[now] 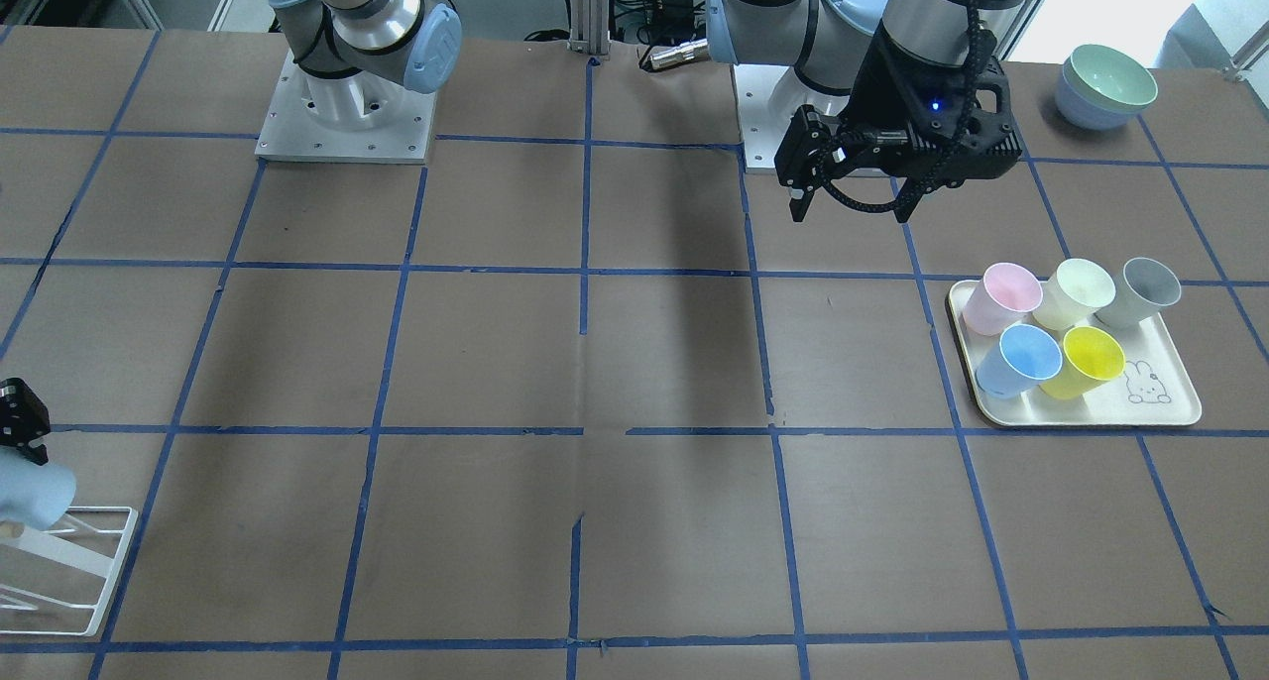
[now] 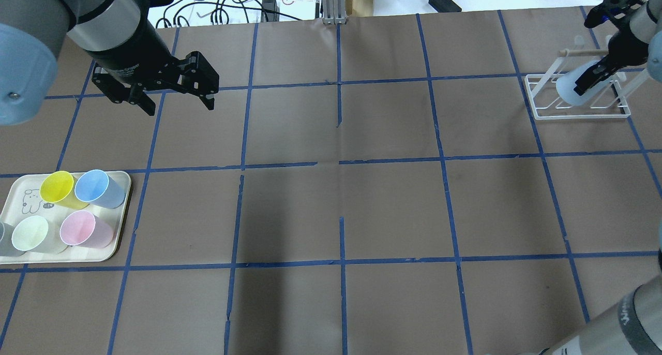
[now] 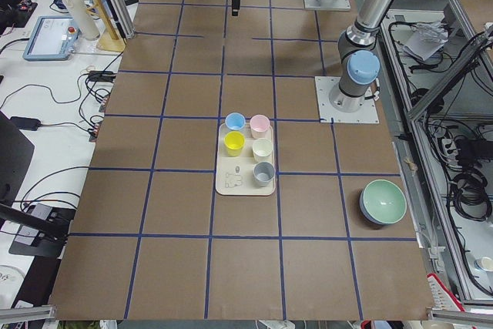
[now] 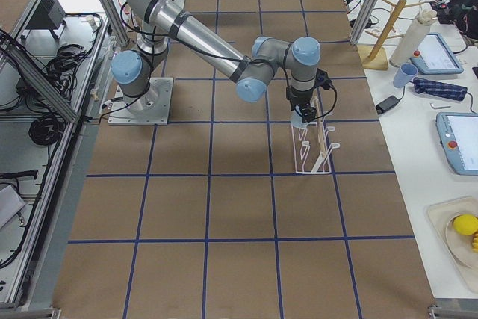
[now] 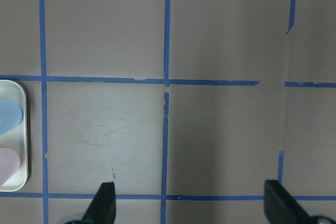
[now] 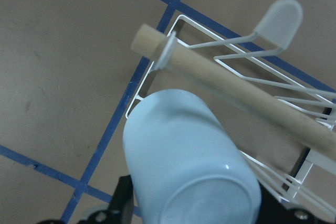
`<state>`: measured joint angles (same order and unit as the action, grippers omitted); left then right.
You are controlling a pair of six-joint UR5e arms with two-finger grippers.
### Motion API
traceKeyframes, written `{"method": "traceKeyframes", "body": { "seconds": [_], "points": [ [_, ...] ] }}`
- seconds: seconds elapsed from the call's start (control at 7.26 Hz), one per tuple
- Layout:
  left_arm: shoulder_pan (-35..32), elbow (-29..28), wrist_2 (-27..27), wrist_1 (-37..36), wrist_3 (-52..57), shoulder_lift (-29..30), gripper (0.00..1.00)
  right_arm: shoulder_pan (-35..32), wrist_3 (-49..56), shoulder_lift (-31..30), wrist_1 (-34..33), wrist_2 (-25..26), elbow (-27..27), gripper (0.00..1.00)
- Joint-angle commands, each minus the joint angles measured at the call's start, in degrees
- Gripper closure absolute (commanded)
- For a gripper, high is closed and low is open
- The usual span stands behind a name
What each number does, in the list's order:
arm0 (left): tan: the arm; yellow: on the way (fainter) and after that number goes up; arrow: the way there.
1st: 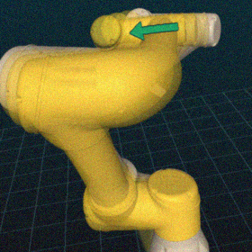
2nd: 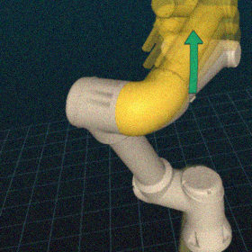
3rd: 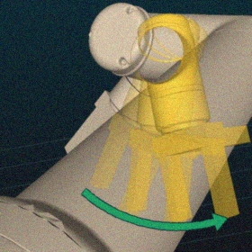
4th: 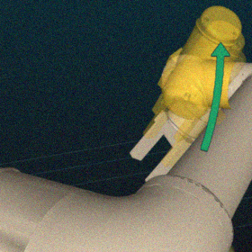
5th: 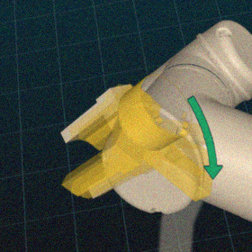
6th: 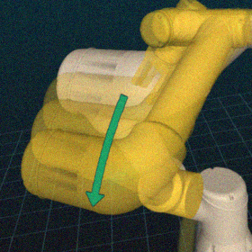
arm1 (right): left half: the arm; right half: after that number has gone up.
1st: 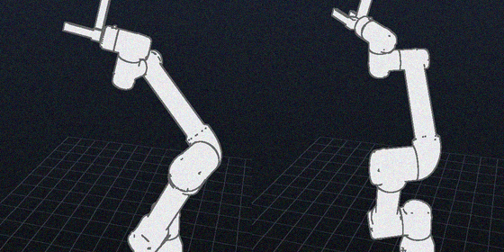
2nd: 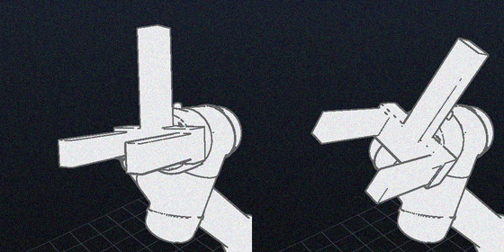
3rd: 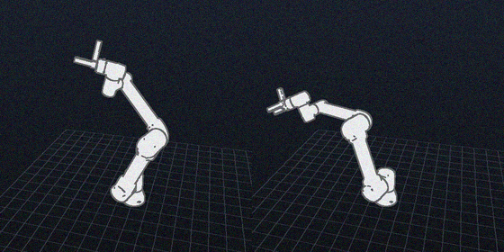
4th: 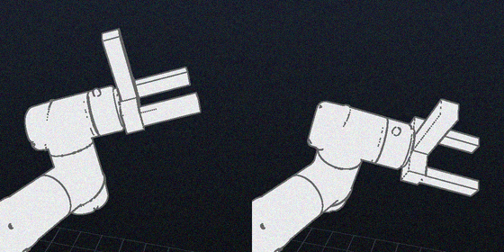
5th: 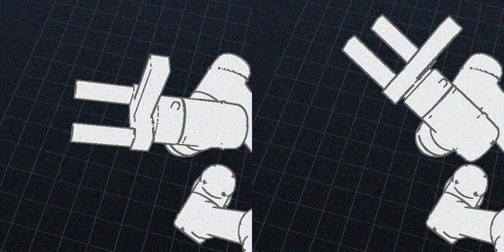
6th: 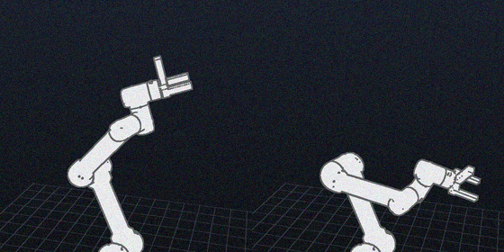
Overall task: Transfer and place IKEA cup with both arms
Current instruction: 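Lower the right gripper around the upside-down light blue cup and close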
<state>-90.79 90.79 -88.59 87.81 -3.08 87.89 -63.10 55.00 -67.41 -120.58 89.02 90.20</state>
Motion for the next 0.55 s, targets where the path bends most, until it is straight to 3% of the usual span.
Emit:
{"method": "traceKeyframes", "body": {
  "seconds": [0.0, 0.41],
  "points": [
    [0.0, 0.0, 0.0, 0.0, 0.0, 0.0, 0.0, 0.0, 0.0, -2.2, 2.6, 1.3, -0.5, 0.74],
    [0.4, 0.0, 0.6, 0.2, 0.1, 0.0, 0.0, 0.0, 0.0, -5.1, 4.1, 3.3, -0.5, 0.74]
  ]
}}
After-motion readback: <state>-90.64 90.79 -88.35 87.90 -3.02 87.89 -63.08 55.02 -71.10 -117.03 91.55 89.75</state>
